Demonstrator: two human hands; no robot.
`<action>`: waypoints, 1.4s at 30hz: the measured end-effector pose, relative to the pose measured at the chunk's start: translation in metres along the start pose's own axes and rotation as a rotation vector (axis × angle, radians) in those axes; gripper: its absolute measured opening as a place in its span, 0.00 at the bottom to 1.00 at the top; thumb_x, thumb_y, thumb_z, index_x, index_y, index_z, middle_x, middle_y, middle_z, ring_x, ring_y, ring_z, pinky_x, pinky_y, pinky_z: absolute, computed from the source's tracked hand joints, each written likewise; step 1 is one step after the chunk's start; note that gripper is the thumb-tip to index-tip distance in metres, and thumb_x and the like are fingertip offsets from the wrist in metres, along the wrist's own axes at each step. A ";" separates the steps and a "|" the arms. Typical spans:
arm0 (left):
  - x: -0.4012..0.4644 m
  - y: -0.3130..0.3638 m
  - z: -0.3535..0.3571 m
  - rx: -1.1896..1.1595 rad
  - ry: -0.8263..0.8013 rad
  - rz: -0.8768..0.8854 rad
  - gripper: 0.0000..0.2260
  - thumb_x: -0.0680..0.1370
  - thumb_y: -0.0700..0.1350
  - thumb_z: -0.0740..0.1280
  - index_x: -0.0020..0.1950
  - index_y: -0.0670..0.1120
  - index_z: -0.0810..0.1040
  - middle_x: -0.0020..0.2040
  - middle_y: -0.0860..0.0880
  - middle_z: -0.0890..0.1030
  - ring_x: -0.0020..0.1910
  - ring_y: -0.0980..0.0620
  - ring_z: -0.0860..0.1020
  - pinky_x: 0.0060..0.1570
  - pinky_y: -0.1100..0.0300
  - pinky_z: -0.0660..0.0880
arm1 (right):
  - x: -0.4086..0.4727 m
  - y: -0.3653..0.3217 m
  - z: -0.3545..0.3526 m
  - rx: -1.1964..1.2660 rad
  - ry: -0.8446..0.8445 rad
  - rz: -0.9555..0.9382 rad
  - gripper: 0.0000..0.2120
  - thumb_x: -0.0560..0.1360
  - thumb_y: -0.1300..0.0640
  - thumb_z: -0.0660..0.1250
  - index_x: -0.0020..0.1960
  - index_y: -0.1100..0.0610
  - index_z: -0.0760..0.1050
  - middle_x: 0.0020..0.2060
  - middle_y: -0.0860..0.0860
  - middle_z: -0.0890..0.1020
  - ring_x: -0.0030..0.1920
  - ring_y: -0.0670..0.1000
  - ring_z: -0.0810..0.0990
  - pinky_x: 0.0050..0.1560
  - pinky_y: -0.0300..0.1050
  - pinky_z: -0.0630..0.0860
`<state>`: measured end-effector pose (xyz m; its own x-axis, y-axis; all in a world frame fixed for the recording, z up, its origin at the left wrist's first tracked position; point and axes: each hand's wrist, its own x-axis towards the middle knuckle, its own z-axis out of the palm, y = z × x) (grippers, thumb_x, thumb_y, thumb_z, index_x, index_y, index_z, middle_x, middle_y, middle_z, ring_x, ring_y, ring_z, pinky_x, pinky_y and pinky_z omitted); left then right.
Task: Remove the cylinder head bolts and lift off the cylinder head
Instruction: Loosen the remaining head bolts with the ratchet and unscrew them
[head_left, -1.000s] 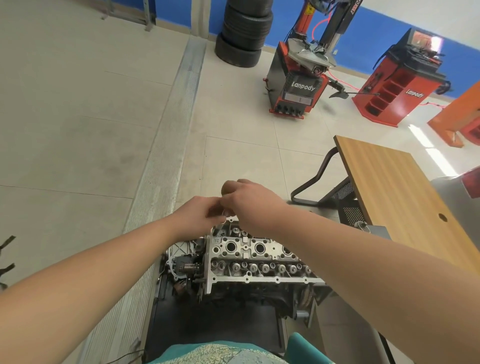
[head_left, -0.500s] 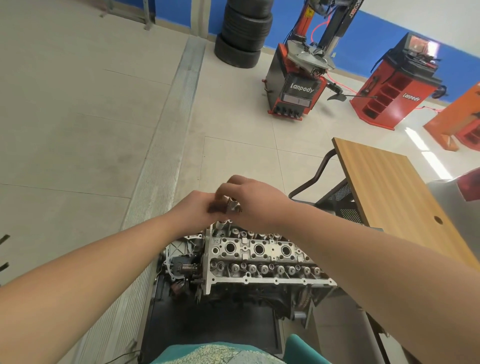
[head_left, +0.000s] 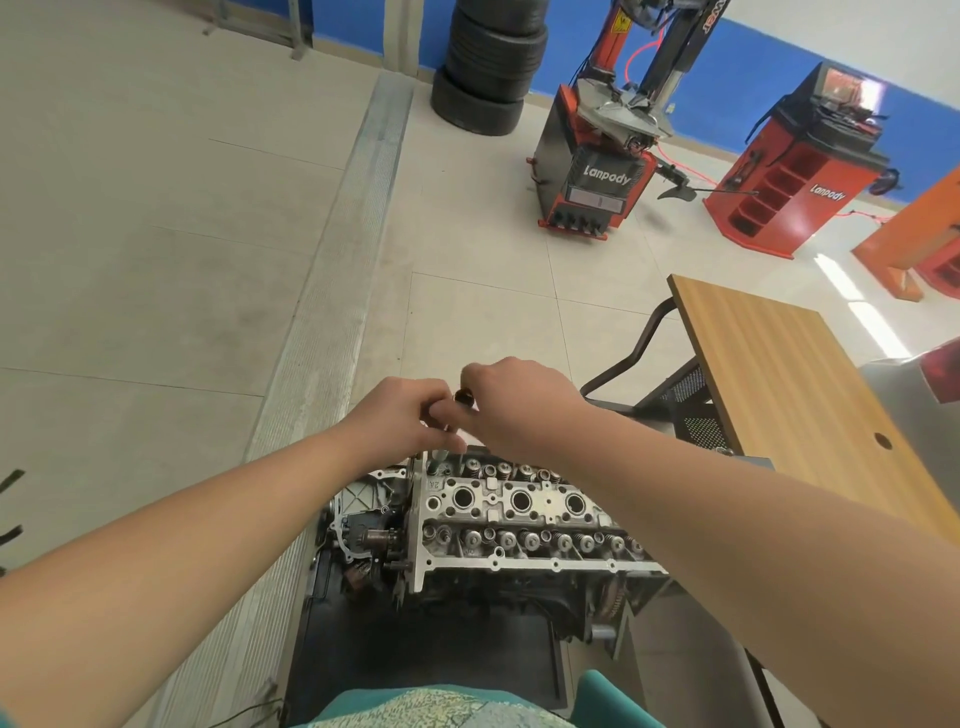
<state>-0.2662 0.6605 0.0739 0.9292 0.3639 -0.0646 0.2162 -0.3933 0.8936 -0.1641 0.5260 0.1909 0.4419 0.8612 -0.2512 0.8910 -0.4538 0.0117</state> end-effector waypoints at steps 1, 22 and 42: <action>0.000 -0.001 0.001 -0.025 -0.020 0.010 0.13 0.68 0.48 0.85 0.43 0.55 0.82 0.41 0.55 0.85 0.43 0.57 0.83 0.50 0.54 0.81 | 0.001 -0.002 0.001 -0.029 -0.007 0.025 0.17 0.82 0.39 0.60 0.50 0.53 0.74 0.38 0.50 0.75 0.41 0.57 0.79 0.31 0.44 0.64; 0.003 -0.006 -0.002 0.041 -0.014 0.026 0.11 0.70 0.46 0.82 0.45 0.55 0.83 0.39 0.55 0.83 0.38 0.57 0.80 0.40 0.58 0.77 | -0.006 0.005 0.000 0.070 0.059 -0.234 0.13 0.80 0.40 0.66 0.58 0.46 0.77 0.50 0.46 0.78 0.46 0.52 0.79 0.38 0.46 0.72; 0.000 -0.005 0.000 0.034 -0.039 0.045 0.11 0.75 0.43 0.77 0.41 0.59 0.82 0.41 0.60 0.85 0.41 0.62 0.83 0.44 0.62 0.76 | -0.010 0.005 0.000 0.155 0.032 -0.315 0.08 0.77 0.55 0.71 0.55 0.47 0.80 0.56 0.47 0.77 0.54 0.53 0.79 0.48 0.51 0.79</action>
<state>-0.2670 0.6626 0.0698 0.9489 0.3127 -0.0427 0.1837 -0.4371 0.8804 -0.1640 0.5150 0.1940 0.1530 0.9700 -0.1891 0.9589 -0.1920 -0.2091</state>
